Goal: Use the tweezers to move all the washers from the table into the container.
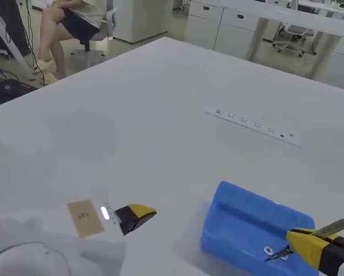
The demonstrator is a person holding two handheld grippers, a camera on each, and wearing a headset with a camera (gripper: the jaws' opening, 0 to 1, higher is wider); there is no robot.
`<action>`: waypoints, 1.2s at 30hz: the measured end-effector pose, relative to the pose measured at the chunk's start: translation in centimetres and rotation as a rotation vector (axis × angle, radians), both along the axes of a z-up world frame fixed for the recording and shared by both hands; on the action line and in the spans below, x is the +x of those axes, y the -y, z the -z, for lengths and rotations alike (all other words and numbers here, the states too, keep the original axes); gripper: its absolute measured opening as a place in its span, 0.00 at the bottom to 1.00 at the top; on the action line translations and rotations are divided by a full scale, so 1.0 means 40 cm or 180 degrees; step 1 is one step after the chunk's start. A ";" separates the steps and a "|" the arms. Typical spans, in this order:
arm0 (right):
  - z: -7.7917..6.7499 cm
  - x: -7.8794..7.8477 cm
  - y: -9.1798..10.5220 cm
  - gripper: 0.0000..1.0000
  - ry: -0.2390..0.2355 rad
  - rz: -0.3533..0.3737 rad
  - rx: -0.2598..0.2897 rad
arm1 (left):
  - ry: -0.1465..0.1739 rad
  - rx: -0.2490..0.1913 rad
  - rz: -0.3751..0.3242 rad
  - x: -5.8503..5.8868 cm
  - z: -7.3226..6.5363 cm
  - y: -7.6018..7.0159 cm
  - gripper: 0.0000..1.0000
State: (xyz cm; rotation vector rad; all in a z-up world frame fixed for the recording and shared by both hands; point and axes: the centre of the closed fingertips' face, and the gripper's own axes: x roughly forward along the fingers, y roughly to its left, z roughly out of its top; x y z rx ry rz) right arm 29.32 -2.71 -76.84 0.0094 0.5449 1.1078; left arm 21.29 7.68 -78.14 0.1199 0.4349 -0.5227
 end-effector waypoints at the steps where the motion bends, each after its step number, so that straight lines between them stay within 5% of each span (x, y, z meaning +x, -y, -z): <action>1: 0.002 -0.004 -0.002 0.03 -0.0010 -0.0014 -0.0001 | -0.0003 -0.0001 0.0003 0.000 0.000 0.001 0.65; 21: 0.107 -0.108 -0.033 0.03 -0.0409 -0.0297 -0.0137 | 0.0003 -0.0044 0.0074 -0.005 -0.003 0.014 0.64; 30: 0.130 -0.125 -0.029 0.03 -0.0440 -0.0385 -0.0238 | 0.0000 -0.0020 0.0070 -0.004 -0.002 0.012 0.64; 36: 0.150 -0.136 -0.034 0.03 -0.0325 -0.0527 -0.0416 | -0.0007 0.0001 0.0075 -0.004 0.000 0.012 0.64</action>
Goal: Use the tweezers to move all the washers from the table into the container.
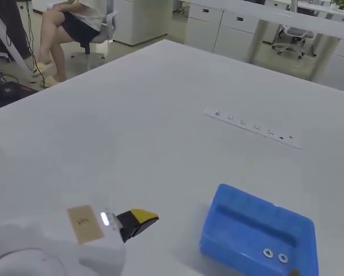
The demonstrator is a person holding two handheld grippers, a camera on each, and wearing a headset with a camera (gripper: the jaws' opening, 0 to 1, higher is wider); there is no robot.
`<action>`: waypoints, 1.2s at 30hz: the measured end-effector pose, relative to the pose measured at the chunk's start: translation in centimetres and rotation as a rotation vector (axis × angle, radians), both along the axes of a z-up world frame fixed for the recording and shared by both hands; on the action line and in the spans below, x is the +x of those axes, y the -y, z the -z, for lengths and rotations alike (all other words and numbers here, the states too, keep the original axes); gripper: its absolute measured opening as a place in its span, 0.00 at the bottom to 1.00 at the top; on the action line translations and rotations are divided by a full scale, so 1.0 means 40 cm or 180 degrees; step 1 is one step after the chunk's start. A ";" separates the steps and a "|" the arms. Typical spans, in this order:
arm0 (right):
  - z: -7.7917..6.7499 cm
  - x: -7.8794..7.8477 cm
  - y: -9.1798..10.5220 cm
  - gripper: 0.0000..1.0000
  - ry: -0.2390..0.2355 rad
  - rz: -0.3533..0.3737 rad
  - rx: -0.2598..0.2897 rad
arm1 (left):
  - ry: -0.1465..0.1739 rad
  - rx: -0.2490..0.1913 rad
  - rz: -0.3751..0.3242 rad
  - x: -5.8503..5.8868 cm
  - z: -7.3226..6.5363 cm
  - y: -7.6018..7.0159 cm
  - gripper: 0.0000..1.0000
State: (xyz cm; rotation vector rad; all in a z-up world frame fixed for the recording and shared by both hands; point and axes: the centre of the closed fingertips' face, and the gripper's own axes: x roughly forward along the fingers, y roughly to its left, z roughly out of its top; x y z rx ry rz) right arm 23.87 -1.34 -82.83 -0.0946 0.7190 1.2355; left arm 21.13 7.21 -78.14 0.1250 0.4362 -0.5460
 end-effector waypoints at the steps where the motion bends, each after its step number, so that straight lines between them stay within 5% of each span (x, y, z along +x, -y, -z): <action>1: -0.005 0.001 -0.003 0.03 0.0072 -0.0017 0.0004 | 0.0000 0.0002 0.0001 0.000 0.000 0.000 0.64; 10: -0.005 -0.058 -0.024 0.03 0.0561 -0.0665 -0.0212 | -0.0008 0.0034 0.0022 -0.001 0.002 0.001 0.64; 15: -0.004 -0.068 -0.032 0.03 0.0814 -0.0797 -0.0307 | -0.0013 0.0055 0.0028 -0.002 0.004 0.002 0.64; 32: -0.010 -0.043 -0.024 0.02 0.0714 -0.0611 -0.0289 | -0.0002 0.0057 0.0035 -0.001 0.004 0.003 0.64; 36: -0.043 -0.031 -0.037 0.02 0.0620 -0.0463 -0.0082 | -0.0022 0.0050 0.0050 -0.002 0.007 0.005 0.64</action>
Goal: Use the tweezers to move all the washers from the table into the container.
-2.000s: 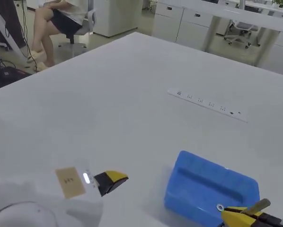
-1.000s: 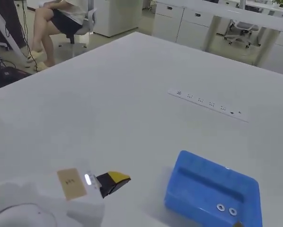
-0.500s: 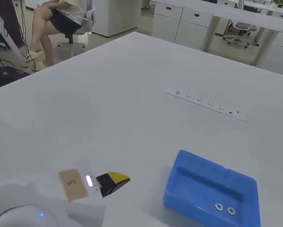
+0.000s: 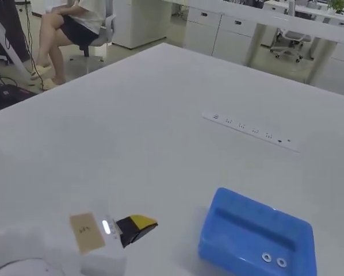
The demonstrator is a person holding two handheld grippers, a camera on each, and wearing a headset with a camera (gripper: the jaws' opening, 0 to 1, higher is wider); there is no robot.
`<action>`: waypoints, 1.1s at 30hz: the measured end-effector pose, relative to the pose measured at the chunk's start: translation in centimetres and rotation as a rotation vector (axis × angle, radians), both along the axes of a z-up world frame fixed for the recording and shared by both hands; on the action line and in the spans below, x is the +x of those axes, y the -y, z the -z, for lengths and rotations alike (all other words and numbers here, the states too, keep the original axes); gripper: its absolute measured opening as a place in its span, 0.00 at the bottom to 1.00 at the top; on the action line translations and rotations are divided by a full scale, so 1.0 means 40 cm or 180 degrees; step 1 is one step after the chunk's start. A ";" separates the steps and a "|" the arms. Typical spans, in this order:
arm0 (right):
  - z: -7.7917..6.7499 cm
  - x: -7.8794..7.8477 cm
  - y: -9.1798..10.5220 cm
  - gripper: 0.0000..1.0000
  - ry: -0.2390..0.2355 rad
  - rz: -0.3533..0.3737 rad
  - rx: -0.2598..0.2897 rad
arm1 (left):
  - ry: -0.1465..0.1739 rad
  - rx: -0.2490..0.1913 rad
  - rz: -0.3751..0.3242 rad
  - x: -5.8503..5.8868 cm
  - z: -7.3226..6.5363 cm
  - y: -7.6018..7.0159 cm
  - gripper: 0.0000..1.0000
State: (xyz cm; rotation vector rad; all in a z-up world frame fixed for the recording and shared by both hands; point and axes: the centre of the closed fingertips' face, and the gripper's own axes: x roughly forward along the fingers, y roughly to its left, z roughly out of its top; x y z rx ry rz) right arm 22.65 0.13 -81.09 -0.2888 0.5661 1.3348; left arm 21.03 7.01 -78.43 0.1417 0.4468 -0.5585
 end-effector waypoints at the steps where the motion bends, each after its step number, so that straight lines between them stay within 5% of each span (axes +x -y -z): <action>1: -0.015 0.008 -0.005 0.02 -0.0034 0.0055 0.0077 | 0.0001 0.0003 0.0003 0.000 0.000 0.000 0.64; 7: -0.072 0.046 -0.009 0.02 -0.0136 0.0288 0.0382 | 0.0020 -0.0017 -0.0012 0.001 -0.004 -0.001 0.64; 12: -0.089 0.059 0.004 0.02 -0.0057 0.0325 0.0318 | 0.0058 -0.0033 -0.0045 0.003 -0.009 -0.005 0.64; 24: -0.142 0.103 0.024 0.02 -0.0114 0.0526 0.0543 | 0.0075 -0.0024 -0.0073 0.004 -0.010 -0.011 0.64; 33: -0.164 0.159 0.047 0.02 0.0035 0.0583 0.0553 | 0.0073 -0.0029 -0.0079 0.004 -0.011 -0.012 0.64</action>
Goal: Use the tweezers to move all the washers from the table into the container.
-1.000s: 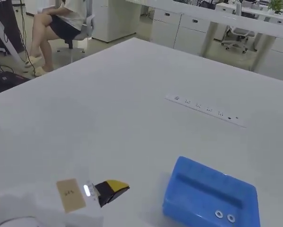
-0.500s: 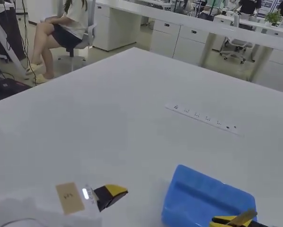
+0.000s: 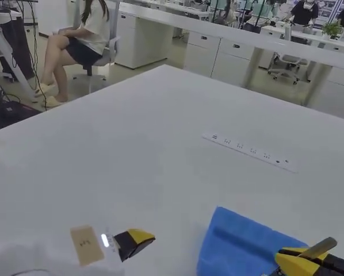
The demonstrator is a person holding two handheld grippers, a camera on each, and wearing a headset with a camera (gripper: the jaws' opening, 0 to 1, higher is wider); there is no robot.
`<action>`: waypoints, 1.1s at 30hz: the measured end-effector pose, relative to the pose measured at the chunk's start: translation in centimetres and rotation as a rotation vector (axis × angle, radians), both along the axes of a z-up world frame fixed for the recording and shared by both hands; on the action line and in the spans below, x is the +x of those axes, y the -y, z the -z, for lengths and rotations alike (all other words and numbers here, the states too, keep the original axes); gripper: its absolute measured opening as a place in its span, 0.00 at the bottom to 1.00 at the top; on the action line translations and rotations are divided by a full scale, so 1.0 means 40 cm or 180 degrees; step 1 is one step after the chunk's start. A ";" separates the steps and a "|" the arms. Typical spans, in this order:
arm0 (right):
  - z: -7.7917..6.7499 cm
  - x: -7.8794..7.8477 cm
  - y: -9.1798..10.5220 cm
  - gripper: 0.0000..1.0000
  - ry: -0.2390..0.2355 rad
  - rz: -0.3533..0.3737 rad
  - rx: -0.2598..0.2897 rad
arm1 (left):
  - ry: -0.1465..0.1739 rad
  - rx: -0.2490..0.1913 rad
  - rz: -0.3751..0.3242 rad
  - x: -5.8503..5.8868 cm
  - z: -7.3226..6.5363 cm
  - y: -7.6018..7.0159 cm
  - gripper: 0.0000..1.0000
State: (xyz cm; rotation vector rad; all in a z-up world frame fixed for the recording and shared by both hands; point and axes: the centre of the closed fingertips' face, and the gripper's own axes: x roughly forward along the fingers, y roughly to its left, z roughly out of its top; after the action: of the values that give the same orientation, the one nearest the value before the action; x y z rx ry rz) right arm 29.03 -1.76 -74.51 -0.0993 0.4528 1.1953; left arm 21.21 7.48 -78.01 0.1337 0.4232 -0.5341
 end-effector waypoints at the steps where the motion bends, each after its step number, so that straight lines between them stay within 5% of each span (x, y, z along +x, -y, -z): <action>1: -0.002 0.009 0.001 0.02 0.0005 0.0017 0.0013 | -0.0005 0.0003 0.0009 0.000 0.001 0.002 0.64; 14: 0.009 0.058 -0.021 0.02 0.0048 -0.0002 -0.0129 | 0.0037 -0.0029 -0.0053 0.002 -0.007 -0.005 0.64; 33: 0.070 0.096 -0.042 0.02 -0.0197 -0.0003 -0.0324 | 0.0133 -0.0152 -0.0106 0.006 -0.028 -0.010 0.64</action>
State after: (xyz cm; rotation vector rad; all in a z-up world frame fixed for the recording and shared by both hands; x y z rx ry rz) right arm 32.86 -0.07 -77.32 -0.1502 0.5681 1.1785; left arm 21.44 7.87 -76.90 0.0916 0.3712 -0.5074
